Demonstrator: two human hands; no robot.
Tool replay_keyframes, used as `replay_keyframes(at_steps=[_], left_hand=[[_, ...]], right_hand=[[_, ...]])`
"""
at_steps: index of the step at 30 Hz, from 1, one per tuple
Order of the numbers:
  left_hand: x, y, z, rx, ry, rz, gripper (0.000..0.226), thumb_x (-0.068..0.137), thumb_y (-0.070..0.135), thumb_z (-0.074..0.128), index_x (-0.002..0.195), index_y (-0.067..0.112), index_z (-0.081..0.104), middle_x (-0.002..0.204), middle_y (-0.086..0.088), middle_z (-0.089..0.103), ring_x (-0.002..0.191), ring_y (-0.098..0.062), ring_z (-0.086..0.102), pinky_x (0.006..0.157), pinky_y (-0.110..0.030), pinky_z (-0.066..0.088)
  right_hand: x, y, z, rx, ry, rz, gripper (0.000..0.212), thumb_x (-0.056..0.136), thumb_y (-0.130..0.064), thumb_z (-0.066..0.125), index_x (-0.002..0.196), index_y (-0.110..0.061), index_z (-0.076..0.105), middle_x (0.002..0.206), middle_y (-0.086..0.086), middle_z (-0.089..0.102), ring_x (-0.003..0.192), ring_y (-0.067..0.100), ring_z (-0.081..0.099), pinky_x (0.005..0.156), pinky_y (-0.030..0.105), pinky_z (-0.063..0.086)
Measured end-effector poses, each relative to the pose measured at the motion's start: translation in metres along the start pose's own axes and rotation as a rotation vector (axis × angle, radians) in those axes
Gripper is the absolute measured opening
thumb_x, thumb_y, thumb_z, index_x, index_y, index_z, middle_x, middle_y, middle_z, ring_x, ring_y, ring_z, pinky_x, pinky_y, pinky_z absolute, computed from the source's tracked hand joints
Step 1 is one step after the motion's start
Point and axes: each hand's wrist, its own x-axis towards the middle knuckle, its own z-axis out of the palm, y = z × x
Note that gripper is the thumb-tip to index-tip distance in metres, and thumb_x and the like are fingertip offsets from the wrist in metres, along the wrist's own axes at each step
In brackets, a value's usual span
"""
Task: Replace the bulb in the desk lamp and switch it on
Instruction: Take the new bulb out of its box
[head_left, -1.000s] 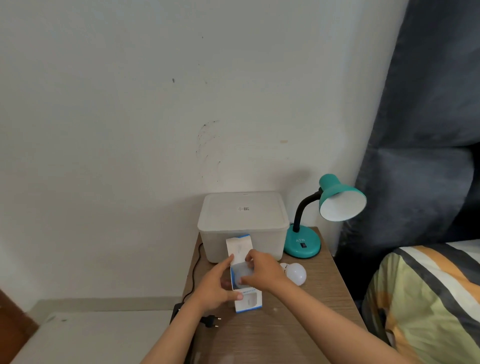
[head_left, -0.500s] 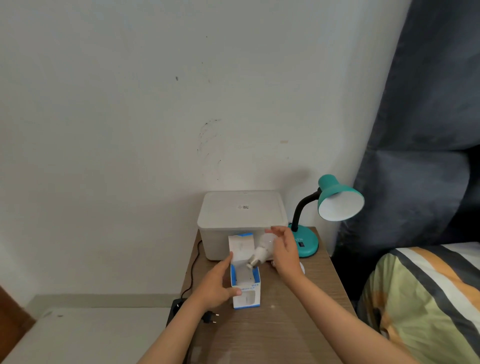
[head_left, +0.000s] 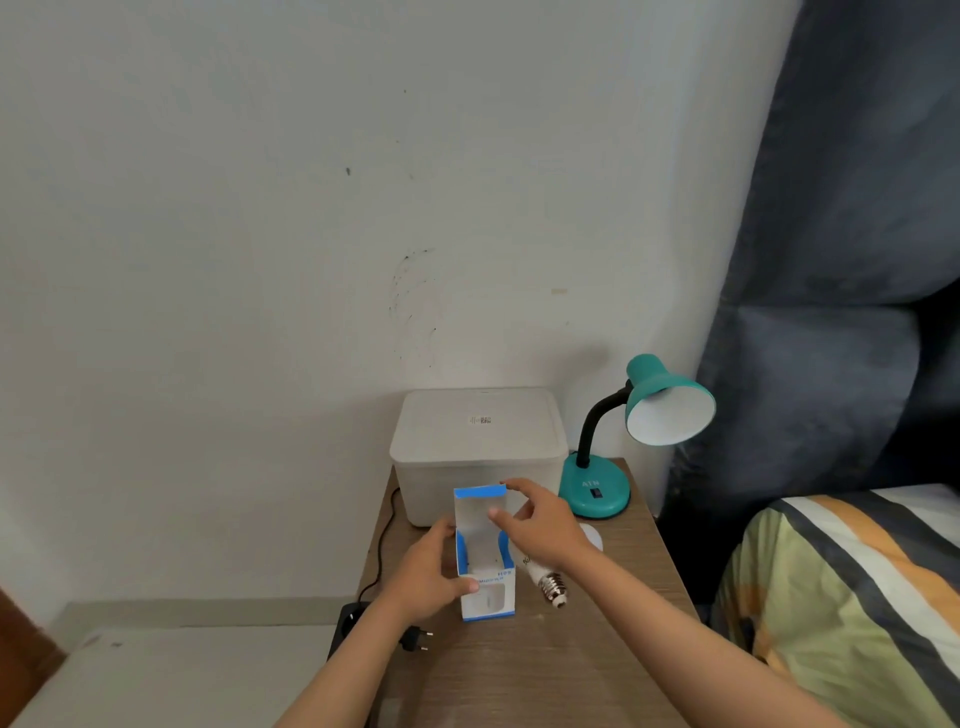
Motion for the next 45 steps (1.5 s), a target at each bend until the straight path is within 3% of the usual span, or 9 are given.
replay_keyframes(at_steps=[4, 13, 16, 22, 29, 36, 40, 42, 45], left_hand=[[-0.001, -0.003, -0.002, 0.005, 0.006, -0.040, 0.089, 0.068, 0.030, 0.079, 0.140, 0.025, 0.027, 0.142, 0.006, 0.042, 0.126, -0.017, 0.045, 0.101, -0.041, 0.046], [-0.002, -0.005, -0.002, -0.018, 0.017, -0.041, 0.070, 0.071, 0.027, 0.077, 0.127, 0.029, 0.035, 0.133, 0.008, 0.045, 0.113, -0.018, 0.054, 0.091, -0.032, 0.051], [-0.002, -0.003, -0.003, -0.022, 0.021, -0.040, 0.068, 0.071, 0.026, 0.077, 0.127, 0.028, 0.037, 0.134, 0.005, 0.046, 0.111, -0.014, 0.054, 0.086, -0.028, 0.051], [-0.001, 0.000, -0.002, -0.018, 0.029, -0.057, 0.068, 0.071, 0.025, 0.076, 0.126, 0.029, 0.036, 0.135, 0.003, 0.047, 0.112, -0.015, 0.055, 0.090, -0.033, 0.053], [0.001, 0.008, -0.001, 0.028, 0.015, -0.062, 0.067, 0.075, 0.019, 0.074, 0.130, 0.023, 0.035, 0.136, 0.000, 0.046, 0.110, -0.011, 0.053, 0.077, -0.017, 0.048], [-0.002, 0.014, -0.002, 0.043, 0.010, -0.074, 0.068, 0.076, 0.016, 0.073, 0.131, 0.019, 0.034, 0.134, -0.001, 0.047, 0.105, -0.006, 0.047, 0.073, -0.012, 0.044], [-0.003, 0.016, -0.002, 0.038, 0.007, -0.084, 0.068, 0.072, 0.018, 0.075, 0.128, 0.021, 0.036, 0.134, -0.001, 0.048, 0.113, -0.011, 0.049, 0.087, -0.024, 0.049], [-0.005, 0.018, -0.001, 0.052, 0.019, -0.096, 0.069, 0.071, 0.020, 0.075, 0.128, 0.021, 0.036, 0.132, -0.003, 0.050, 0.112, -0.013, 0.052, 0.091, -0.031, 0.051], [-0.007, 0.025, 0.004, 0.114, 0.077, -0.074, 0.082, 0.071, 0.025, 0.076, 0.136, 0.013, 0.029, 0.137, -0.005, 0.045, 0.121, -0.017, 0.046, 0.097, -0.026, 0.040]], right_hand=[[-0.002, -0.001, 0.000, -0.061, 0.014, -0.063, 0.024, 0.082, -0.042, 0.063, 0.100, -0.026, 0.063, 0.080, -0.004, 0.064, 0.074, 0.008, 0.059, 0.070, 0.026, 0.051], [-0.007, 0.004, 0.005, -0.139, -0.034, -0.103, 0.021, 0.076, -0.041, 0.069, 0.091, -0.027, 0.071, 0.081, -0.004, 0.069, 0.076, 0.010, 0.062, 0.073, 0.032, 0.055], [-0.010, 0.004, 0.010, -0.283, -0.020, -0.122, 0.021, 0.078, -0.041, 0.068, 0.093, -0.026, 0.070, 0.083, -0.005, 0.067, 0.074, 0.008, 0.060, 0.069, 0.029, 0.054], [-0.013, 0.002, 0.019, -0.517, 0.024, -0.150, 0.025, 0.083, -0.040, 0.065, 0.102, -0.025, 0.067, 0.107, 0.005, 0.058, 0.097, 0.020, 0.058, 0.071, 0.028, 0.044], [-0.017, 0.005, 0.023, -0.597, 0.064, -0.203, 0.026, 0.089, -0.035, 0.055, 0.109, -0.020, 0.062, 0.108, 0.007, 0.055, 0.096, 0.021, 0.053, 0.073, 0.029, 0.045], [-0.020, 0.008, 0.025, -0.585, 0.093, -0.202, 0.026, 0.089, -0.032, 0.052, 0.107, -0.018, 0.063, 0.104, 0.007, 0.056, 0.093, 0.021, 0.054, 0.074, 0.031, 0.050], [-0.019, 0.010, 0.025, -0.544, 0.013, -0.138, 0.025, 0.087, -0.033, 0.054, 0.106, -0.021, 0.065, 0.107, 0.006, 0.055, 0.097, 0.022, 0.057, 0.076, 0.031, 0.048], [-0.018, 0.012, 0.022, -0.417, 0.014, -0.093, 0.026, 0.085, -0.039, 0.057, 0.100, -0.021, 0.067, 0.098, 0.002, 0.057, 0.093, 0.018, 0.058, 0.074, 0.028, 0.047], [-0.019, 0.014, 0.009, -0.025, 0.097, 0.073, 0.026, 0.084, -0.041, 0.059, 0.080, -0.017, 0.065, 0.078, -0.001, 0.064, 0.075, 0.012, 0.060, 0.071, 0.027, 0.049]])
